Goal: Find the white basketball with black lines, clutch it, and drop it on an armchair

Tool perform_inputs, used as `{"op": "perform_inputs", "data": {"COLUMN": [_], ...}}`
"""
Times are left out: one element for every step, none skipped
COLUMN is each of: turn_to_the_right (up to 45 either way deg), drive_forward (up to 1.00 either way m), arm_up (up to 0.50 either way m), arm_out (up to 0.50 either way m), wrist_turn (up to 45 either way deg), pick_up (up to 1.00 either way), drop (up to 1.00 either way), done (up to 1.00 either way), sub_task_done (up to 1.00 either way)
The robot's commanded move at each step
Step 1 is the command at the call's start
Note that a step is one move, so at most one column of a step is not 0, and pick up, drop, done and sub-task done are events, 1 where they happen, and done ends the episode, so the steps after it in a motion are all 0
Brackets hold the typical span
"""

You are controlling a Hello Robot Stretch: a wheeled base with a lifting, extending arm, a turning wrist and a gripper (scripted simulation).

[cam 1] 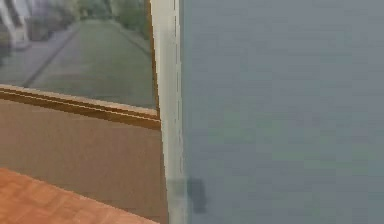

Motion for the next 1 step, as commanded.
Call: {"op": "perform_inputs", "data": {"turn_to_the_right": [-42.0], "drive_forward": [0.0], "arm_up": [0.0], "arm_out": [0.0], "wrist_turn": [0.0], "pick_up": [0.0], "drop": [0.0], "done": [0.0], "sub_task_done": [0.0]}}
